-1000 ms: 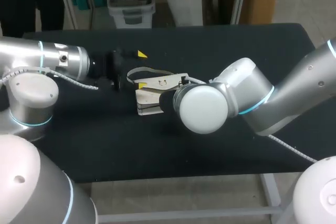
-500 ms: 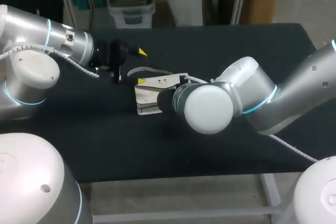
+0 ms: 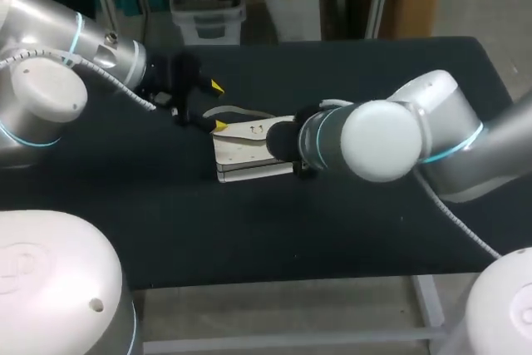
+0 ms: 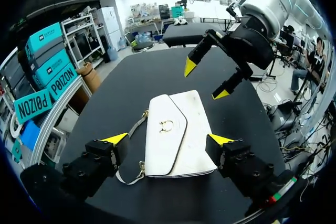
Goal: Pick up the bag, open it, inspect its contents, close it, and place it on the opposite side
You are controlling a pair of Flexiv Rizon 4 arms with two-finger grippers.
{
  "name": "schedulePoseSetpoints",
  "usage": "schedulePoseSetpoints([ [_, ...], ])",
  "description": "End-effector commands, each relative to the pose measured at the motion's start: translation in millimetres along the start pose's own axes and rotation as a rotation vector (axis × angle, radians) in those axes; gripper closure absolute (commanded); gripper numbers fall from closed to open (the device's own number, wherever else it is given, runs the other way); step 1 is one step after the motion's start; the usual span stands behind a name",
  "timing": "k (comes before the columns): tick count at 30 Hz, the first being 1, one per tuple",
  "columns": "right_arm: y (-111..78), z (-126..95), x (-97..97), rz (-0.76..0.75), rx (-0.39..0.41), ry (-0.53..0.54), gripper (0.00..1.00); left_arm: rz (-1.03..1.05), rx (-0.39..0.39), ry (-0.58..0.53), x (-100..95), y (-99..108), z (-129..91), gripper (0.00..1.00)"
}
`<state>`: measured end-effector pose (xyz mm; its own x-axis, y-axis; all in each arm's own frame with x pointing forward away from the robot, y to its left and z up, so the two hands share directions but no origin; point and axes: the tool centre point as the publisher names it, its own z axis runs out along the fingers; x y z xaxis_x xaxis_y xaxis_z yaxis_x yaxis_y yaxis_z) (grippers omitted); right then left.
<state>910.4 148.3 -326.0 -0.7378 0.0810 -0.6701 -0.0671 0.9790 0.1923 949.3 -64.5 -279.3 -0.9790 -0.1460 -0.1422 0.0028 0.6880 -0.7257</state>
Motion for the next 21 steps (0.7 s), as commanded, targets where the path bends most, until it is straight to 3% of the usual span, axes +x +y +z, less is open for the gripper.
schedulePoseSetpoints([
  [1,-12.0,-11.9,-13.0,0.033,-0.1,0.044,0.0,-0.048,-0.041,0.008,1.5,-2.2,-5.0,0.0],
  [7,-16.4,-18.3,-20.8,0.093,-0.16,0.084,0.0,-0.143,0.004,0.026,8.5,2.5,-8.0,0.0],
  [21,-16.4,-18.3,-20.8,0.093,-0.16,0.084,0.0,-0.143,0.004,0.026,8.5,2.5,-8.0,0.0],
])
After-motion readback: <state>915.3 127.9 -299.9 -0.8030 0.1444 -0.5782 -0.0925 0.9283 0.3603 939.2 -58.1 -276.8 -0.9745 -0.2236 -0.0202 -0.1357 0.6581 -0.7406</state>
